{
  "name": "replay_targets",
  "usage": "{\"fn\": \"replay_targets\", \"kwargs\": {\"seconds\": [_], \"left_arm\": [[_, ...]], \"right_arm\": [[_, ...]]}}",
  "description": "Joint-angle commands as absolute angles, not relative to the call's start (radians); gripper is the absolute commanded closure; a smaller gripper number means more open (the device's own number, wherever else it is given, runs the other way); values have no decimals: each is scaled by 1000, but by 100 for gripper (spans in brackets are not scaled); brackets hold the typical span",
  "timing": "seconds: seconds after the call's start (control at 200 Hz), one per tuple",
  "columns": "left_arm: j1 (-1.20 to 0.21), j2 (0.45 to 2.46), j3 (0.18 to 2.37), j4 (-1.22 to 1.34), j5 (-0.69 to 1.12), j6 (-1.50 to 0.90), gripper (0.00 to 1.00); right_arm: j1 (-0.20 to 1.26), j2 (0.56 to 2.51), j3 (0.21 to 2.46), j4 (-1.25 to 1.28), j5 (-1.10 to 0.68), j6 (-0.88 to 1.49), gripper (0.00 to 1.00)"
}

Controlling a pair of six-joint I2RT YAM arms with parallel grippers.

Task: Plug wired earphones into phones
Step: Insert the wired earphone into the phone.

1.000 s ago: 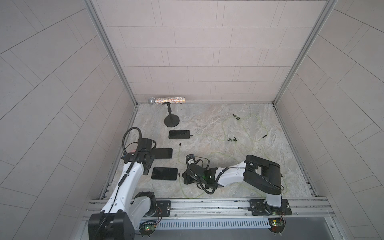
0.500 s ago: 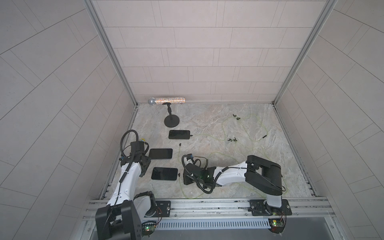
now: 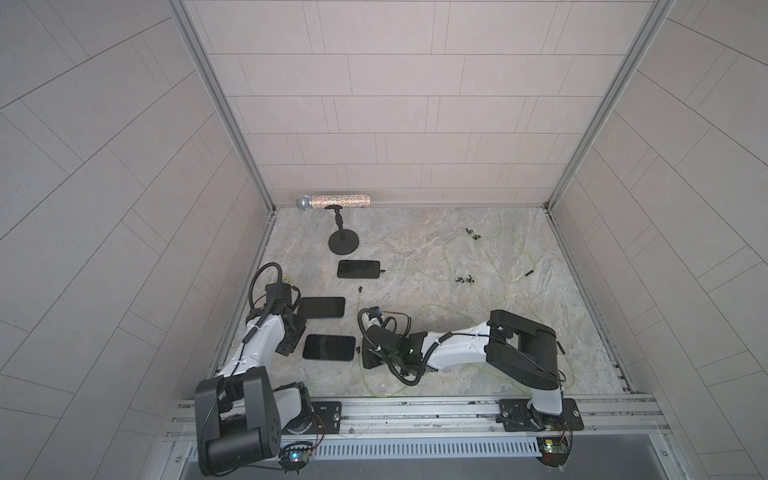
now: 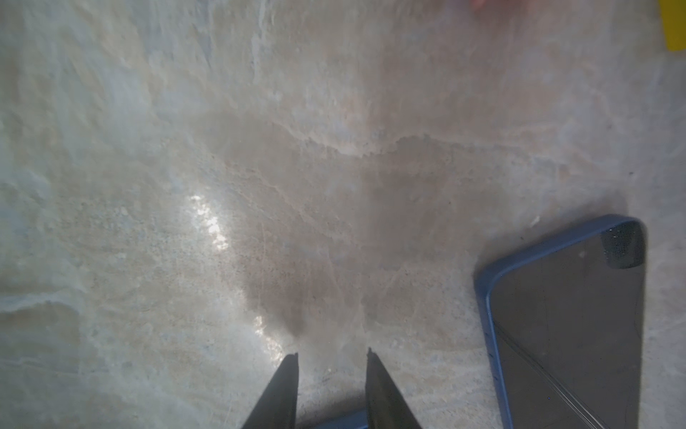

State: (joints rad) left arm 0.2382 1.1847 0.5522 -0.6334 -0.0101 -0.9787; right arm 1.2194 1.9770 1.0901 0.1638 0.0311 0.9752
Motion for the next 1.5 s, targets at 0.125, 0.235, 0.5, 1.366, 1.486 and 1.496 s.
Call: {"fn": "replay_targets", "kwargs": {"seconds": [0.125, 0.235, 0.5, 1.366, 1.486, 1.496], "left_arm": [[245, 1231, 534, -621, 10, -966, 65], [246, 1239, 521, -610, 20, -966, 65], [245, 1248, 477, -575, 63, -986, 65], [245, 861, 691, -786, 85, -802, 36], [244, 820, 676, -705, 234, -749, 36], [245, 817, 673, -695, 247, -747, 36]], "right_arm": [[1229, 2015, 1120, 136, 35, 973, 100], [1230, 2026, 1128, 134, 30, 974, 100], [1230, 2041, 1141, 137, 26, 982, 100], [1219, 1730, 1117, -13, 192, 704, 76], [1165, 1770, 1185, -84, 177, 673, 76], [1160, 1776, 1192, -90, 175, 671, 76]]}}
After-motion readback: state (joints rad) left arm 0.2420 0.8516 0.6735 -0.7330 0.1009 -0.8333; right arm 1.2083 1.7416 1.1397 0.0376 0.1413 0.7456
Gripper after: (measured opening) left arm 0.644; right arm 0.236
